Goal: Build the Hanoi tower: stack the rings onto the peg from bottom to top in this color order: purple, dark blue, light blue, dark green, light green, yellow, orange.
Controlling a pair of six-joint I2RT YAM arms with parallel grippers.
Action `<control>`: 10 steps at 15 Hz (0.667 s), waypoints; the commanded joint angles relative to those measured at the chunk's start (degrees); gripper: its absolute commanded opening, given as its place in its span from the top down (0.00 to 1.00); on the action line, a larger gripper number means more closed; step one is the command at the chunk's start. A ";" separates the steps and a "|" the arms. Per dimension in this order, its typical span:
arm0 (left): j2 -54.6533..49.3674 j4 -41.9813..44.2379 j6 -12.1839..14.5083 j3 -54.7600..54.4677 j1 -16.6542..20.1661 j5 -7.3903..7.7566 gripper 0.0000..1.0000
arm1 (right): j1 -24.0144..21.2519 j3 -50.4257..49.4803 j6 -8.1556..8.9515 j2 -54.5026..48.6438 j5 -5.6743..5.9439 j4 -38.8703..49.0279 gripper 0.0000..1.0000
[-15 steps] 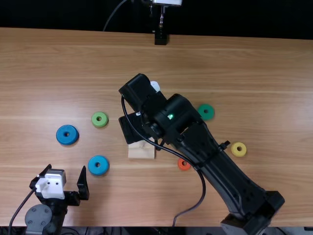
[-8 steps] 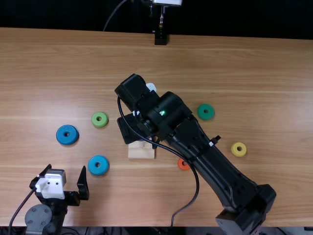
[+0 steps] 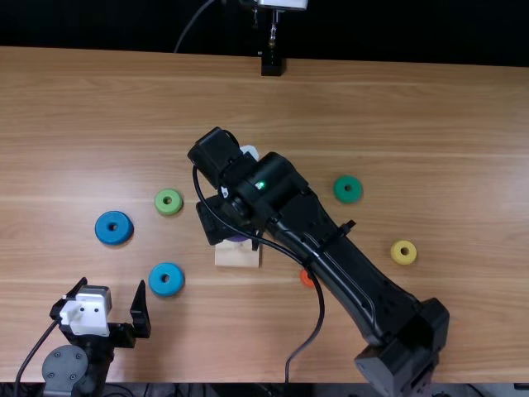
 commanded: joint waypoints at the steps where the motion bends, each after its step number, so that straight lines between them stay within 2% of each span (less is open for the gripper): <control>1: -0.58 -4.35 0.80 -6.37 0.40 -0.06 0.00 | 0.83 -0.05 0.45 0.00 0.64 0.00 0.35; 2: -0.58 -4.35 0.80 -6.37 0.40 -0.06 0.00 | 0.83 -0.23 0.45 0.00 0.85 -0.42 0.00; 10: -0.58 -4.35 0.80 -6.37 0.40 -0.06 0.00 | 0.74 3.02 0.66 -0.70 0.74 2.32 0.00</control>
